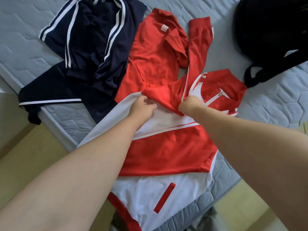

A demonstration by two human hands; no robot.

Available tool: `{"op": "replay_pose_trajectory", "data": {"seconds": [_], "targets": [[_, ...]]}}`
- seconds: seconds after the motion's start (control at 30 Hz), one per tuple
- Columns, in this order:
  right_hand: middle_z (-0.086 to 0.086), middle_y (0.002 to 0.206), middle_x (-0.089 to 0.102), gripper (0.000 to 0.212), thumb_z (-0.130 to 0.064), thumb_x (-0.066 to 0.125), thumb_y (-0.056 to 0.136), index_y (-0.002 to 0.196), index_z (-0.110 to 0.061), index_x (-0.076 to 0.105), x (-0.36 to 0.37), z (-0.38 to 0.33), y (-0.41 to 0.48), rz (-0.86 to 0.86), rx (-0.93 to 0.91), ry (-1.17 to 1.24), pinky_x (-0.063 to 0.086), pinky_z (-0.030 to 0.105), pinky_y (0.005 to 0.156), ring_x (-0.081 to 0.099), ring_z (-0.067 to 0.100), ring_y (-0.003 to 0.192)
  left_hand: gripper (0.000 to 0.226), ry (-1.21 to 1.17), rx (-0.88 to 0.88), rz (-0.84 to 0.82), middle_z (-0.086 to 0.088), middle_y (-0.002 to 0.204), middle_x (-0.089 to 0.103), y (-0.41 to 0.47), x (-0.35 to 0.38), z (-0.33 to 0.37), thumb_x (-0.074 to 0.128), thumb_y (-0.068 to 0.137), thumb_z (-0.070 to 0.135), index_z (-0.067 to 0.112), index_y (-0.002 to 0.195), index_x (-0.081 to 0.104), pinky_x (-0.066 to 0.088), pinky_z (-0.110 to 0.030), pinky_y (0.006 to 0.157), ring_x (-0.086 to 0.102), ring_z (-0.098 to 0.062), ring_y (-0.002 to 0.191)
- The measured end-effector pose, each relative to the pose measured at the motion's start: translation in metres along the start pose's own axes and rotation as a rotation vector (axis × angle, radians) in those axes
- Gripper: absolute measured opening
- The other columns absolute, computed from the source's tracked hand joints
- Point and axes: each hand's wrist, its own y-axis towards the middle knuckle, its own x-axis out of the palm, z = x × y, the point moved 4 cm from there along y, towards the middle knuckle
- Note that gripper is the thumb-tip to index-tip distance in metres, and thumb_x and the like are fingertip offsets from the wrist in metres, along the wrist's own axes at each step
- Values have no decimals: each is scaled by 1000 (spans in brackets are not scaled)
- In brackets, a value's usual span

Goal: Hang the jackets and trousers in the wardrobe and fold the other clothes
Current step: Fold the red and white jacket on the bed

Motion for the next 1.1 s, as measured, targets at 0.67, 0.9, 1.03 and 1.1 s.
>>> {"op": "replay_pose_trajectory", "data": {"seconds": [0.67,0.9,1.03,1.1], "targets": [[8,84,67,18,3,57,85,80,-8,71,17,7,-31,-326,-176,470,48,27,72,62,28,88,49,-467,-297,126,0,82,78,7,-2,10,43,94,72,30,105,66,59,-39,79,76,-21,78],[8,99,72,29,-25,48,85,94,-12,72,42,63,-36,170,-102,288,56,40,85,67,31,93,31,-104,-187,110,-1,102,77,9,-14,-14,73,88,18,14,118,70,58,-39,93,74,-19,94],[2,117,55,65,-74,53,78,120,-24,54,43,26,-48,507,-223,299,51,46,90,60,27,107,42,104,-189,245,3,97,74,-3,-15,-29,85,74,27,17,110,64,60,-36,84,72,-18,90],[5,124,50,81,-76,60,73,132,-22,46,50,3,-47,521,-305,123,50,48,92,56,30,114,51,156,-185,259,2,98,72,-12,-10,-36,87,72,29,19,113,58,62,-31,67,72,-17,84]]}}
